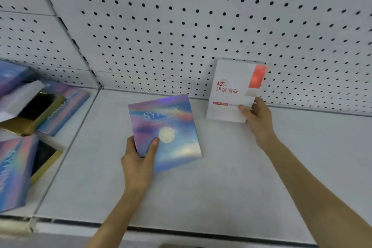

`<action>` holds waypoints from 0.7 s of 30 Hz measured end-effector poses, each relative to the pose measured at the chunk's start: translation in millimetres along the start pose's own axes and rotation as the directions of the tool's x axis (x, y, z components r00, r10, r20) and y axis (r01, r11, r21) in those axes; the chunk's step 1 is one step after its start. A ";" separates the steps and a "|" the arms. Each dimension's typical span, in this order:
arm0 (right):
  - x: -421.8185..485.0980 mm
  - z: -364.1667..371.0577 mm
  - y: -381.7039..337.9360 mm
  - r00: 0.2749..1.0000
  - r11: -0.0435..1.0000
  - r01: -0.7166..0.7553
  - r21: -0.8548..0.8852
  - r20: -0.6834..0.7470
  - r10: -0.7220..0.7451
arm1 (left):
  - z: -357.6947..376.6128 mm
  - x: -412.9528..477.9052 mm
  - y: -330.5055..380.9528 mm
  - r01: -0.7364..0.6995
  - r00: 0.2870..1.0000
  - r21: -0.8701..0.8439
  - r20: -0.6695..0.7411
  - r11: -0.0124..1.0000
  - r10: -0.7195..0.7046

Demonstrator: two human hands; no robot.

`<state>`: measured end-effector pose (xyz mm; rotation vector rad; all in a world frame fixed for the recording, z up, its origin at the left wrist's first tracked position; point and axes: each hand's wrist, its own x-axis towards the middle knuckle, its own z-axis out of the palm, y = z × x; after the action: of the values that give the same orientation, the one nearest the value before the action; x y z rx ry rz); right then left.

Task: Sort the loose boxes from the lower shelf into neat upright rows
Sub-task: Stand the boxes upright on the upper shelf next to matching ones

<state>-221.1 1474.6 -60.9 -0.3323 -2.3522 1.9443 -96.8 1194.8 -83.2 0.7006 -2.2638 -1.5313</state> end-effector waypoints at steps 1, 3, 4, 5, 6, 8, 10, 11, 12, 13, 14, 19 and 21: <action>5.1 0.0 -0.9 1.000 1.000 0.008 -0.013 -0.002 -0.008 | -0.3 -0.1 -0.9 0.008 1.000 -0.008 0.004 1.000 -0.008; 13.4 -0.5 -1.9 1.000 0.998 0.021 -0.054 -0.016 -0.022 | -1.0 -0.3 -0.9 0.020 1.000 -0.028 0.008 0.999 -0.020; 16.5 -0.9 -1.7 0.999 0.996 0.028 -0.080 -0.025 -0.030 | -1.2 -0.3 -0.4 0.022 1.000 -0.035 0.011 0.999 -0.022; 18.5 -1.3 -1.4 0.999 0.994 0.038 -0.106 -0.034 -0.042 | -1.3 -0.7 0.1 0.021 1.000 -0.039 0.014 0.999 -0.021; 20.1 -1.4 -0.6 0.997 0.989 0.048 -0.139 -0.045 -0.055 | -1.5 -0.9 0.6 0.020 1.000 -0.041 0.018 0.999 -0.019; 22.1 -1.1 1.8 0.994 0.978 0.069 -0.195 -0.066 -0.084 | -1.7 -1.0 1.1 0.019 1.000 -0.043 0.018 0.999 -0.018; 23.9 -0.4 3.6 0.991 0.969 0.085 -0.234 -0.079 -0.106 | -1.4 -0.3 0.6 0.023 1.000 -0.041 0.022 0.999 -0.022; 24.9 0.2 4.5 0.990 0.967 0.086 -0.241 -0.086 -0.109 | -1.2 0.2 -0.4 0.021 1.000 -0.038 0.024 0.999 -0.020; 25.8 1.0 5.3 0.989 0.967 0.084 -0.242 -0.096 -0.110 | -0.8 0.6 -1.3 0.015 1.000 -0.033 0.026 0.999 -0.014; 26.8 1.9 6.2 0.988 0.967 0.087 -0.241 -0.107 -0.115 | -0.4 1.0 -2.3 0.010 1.000 -0.028 0.027 1.000 -0.010; 27.2 3.2 6.3 0.986 0.966 0.087 -0.244 -0.119 -0.119 | -0.2 1.3 -2.5 0.010 1.000 -0.023 0.029 1.000 -0.009; 27.9 2.9 7.0 0.985 0.962 0.076 -0.264 -0.128 -0.113 | -0.2 1.2 -1.9 0.006 0.999 -0.027 0.031 1.000 -0.006; 28.7 0.8 4.9 0.988 0.955 0.077 -0.286 -0.107 -0.112 | -0.9 0.7 -1.2 -0.006 1.000 -0.026 0.027 1.000 0.007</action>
<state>-248.7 1480.7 -68.2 -0.3371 -2.5121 1.5030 -96.6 1193.4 -84.0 0.6686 -2.2601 -1.5735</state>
